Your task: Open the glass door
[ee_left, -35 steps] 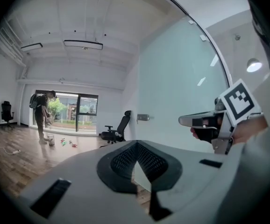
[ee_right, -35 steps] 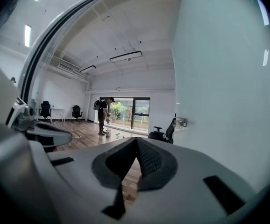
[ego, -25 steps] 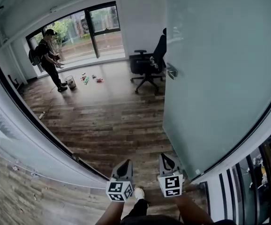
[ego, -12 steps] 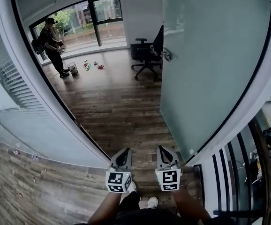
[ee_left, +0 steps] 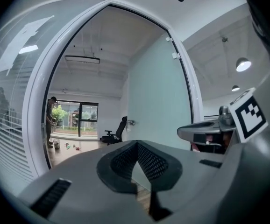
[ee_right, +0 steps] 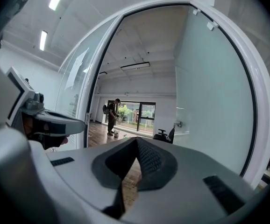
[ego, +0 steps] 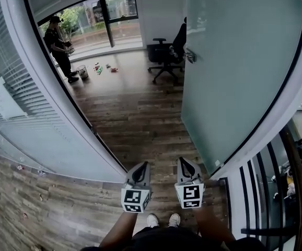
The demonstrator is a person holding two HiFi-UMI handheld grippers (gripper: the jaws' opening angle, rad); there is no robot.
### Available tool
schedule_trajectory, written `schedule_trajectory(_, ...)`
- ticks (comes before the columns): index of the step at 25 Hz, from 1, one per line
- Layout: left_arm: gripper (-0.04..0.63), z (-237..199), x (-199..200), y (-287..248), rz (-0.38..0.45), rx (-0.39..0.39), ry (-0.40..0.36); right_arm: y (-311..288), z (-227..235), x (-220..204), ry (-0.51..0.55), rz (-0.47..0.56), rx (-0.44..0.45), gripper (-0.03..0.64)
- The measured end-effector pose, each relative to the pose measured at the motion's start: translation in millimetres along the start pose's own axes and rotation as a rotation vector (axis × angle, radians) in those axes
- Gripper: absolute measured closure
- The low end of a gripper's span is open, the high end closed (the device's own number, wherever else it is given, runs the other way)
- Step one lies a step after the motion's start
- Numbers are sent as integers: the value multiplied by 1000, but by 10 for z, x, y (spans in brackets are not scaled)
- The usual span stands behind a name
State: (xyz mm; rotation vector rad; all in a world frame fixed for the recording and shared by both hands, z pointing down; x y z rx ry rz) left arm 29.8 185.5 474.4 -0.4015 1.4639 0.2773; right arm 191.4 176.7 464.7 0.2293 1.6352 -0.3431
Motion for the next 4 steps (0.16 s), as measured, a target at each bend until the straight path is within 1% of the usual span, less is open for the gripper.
schedule_trajectory(4, 597, -183, 10, 35, 4, -15, -4, -113, -172, 49, -3, 7, -11, 601)
Point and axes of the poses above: the fingertips, and each gripper's own axes: y backward along the fingers, z to its right, x out of its top, the point moved 5 cm from there along y, backward along the fingers, and after that the axes turned 4 degrees about -y, right-handed, at the moved point
